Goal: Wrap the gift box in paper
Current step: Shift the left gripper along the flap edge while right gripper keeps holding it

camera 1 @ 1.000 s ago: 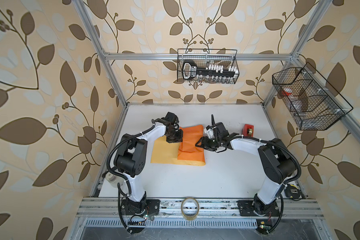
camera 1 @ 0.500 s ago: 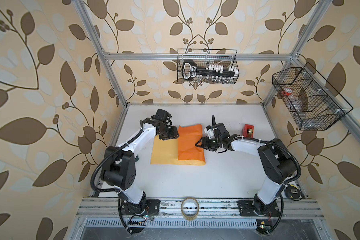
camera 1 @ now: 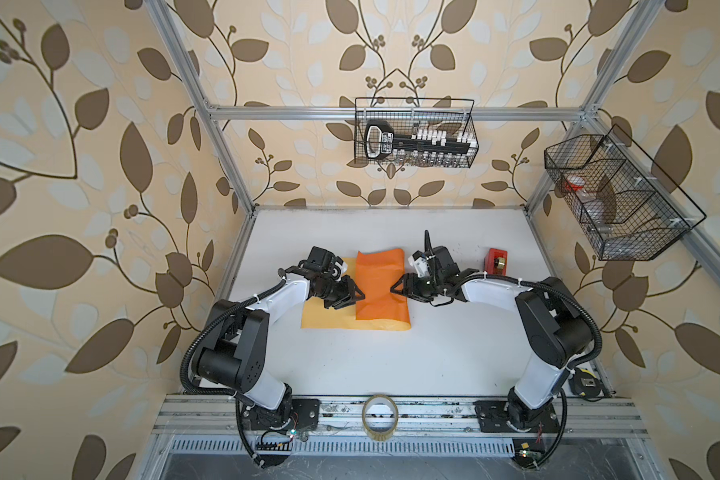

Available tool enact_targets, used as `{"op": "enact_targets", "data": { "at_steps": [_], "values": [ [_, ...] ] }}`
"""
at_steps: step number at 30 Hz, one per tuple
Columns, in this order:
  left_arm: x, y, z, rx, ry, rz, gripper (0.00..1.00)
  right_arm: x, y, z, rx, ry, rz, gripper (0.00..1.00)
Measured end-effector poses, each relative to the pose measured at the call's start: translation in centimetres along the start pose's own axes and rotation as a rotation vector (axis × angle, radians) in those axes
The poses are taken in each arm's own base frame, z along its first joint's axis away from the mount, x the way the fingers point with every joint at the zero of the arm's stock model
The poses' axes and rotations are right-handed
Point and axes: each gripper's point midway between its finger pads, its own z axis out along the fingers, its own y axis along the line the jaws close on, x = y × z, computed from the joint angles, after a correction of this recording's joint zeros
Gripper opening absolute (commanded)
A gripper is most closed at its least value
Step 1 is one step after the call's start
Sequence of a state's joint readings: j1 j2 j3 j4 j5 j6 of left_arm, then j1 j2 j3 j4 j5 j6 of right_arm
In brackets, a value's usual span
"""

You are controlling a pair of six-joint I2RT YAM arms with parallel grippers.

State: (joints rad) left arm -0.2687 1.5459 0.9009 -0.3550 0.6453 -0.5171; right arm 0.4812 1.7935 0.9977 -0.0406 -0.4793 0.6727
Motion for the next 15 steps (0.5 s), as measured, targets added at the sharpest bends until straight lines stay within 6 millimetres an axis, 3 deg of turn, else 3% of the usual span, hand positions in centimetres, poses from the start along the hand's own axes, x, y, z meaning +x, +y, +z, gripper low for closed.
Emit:
{"op": "enact_targets", "data": {
  "at_steps": [7,15],
  "values": [
    [-0.43,-0.07,0.21,0.007,-0.013,-0.001,0.01,0.01,0.00,-0.02,0.001,0.001,0.000,0.63],
    [-0.53,0.28,0.47,-0.006,-0.019,0.009,0.00,-0.10,-0.03,-0.22,0.012,-0.006,-0.007,0.67]
  ]
}}
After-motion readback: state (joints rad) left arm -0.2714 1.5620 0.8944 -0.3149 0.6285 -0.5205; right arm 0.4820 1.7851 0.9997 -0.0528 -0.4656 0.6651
